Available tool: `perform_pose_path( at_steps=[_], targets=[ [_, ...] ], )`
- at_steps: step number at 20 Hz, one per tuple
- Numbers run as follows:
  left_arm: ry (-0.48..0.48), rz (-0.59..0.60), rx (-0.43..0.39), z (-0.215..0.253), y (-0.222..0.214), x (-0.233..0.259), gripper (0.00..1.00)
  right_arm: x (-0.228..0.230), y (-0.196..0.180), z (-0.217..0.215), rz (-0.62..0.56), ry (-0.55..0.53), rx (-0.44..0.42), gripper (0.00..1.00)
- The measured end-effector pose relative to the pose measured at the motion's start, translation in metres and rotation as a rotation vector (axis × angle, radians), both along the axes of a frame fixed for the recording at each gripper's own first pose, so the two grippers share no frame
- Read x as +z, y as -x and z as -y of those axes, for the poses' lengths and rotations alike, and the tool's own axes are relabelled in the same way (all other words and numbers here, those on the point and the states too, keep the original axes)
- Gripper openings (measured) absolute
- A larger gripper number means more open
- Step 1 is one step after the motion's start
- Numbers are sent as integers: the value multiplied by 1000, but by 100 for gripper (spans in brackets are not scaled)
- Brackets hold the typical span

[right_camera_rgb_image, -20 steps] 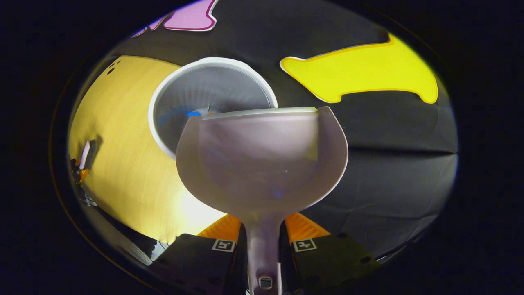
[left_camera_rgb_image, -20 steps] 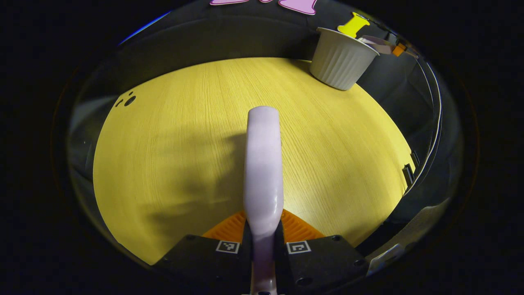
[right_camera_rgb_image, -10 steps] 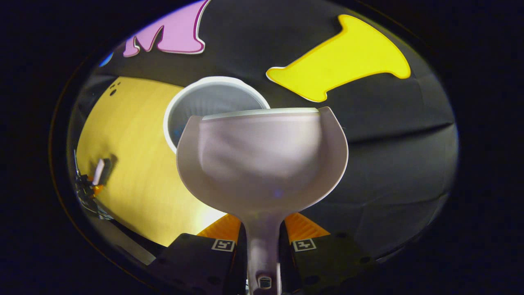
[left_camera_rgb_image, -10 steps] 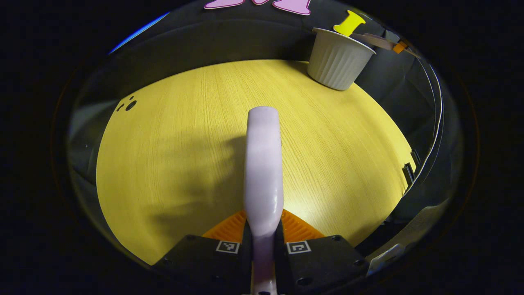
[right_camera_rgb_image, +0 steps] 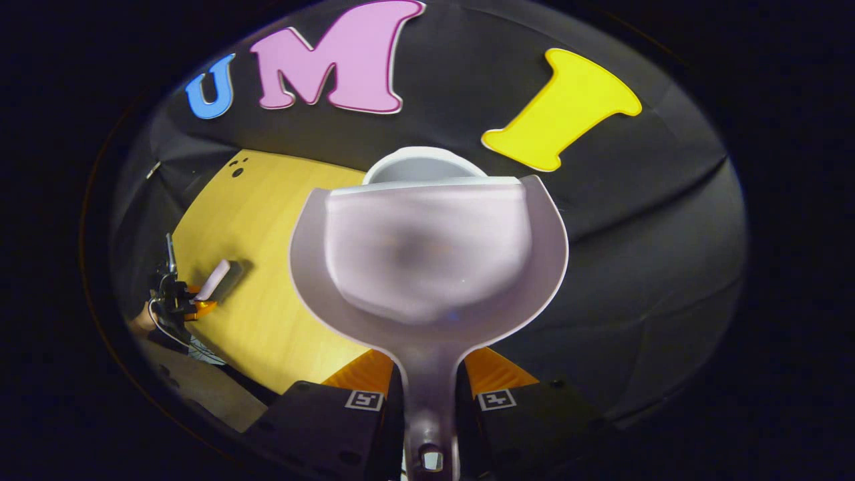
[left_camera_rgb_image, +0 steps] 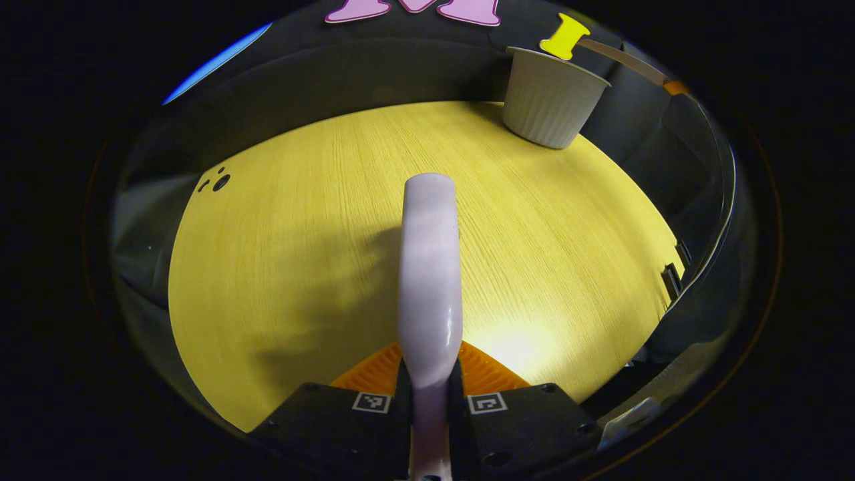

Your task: Pick up the small broom and dustpan from the desktop, sweep the trash into the dustpan with the broom, and then empty the trash into the garbage bin.

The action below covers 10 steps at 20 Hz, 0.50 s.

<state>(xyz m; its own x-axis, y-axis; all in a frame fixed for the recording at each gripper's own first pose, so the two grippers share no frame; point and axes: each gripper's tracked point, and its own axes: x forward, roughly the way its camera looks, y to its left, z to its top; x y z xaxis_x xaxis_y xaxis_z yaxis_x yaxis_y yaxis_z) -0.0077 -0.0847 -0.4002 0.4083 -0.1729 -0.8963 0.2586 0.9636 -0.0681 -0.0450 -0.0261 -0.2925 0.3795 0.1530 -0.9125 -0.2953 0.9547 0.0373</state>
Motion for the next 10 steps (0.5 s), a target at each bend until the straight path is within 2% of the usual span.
perform_pose_path(
  at_steps=[1, 3, 5, 6, 8, 9, 10],
  targets=[
    [-7, 2, 0, -1, -1, 1, 28, -3, 10, -11, -2, -17, 12, 36],
    [-20, 7, -1, -6, -3, 4, 27, -14, 33, -34, -9, -45, 37, 36],
    [-31, 7, 0, -9, -2, 5, 27, -27, 53, -56, -20, -74, 56, 36],
    [-34, 6, 2, -10, -2, 5, 27, -35, 64, -69, -28, -88, 63, 33],
    [-39, 8, 7, -12, -1, 6, 29, -57, 87, -92, -55, -115, 75, 36],
    [-42, 9, 9, -13, -1, 6, 27, -69, 97, -103, -65, -127, 80, 39],
    [-44, 12, 10, -15, -1, 7, 28, -81, 109, -115, -81, -136, 92, 36]
  ],
)
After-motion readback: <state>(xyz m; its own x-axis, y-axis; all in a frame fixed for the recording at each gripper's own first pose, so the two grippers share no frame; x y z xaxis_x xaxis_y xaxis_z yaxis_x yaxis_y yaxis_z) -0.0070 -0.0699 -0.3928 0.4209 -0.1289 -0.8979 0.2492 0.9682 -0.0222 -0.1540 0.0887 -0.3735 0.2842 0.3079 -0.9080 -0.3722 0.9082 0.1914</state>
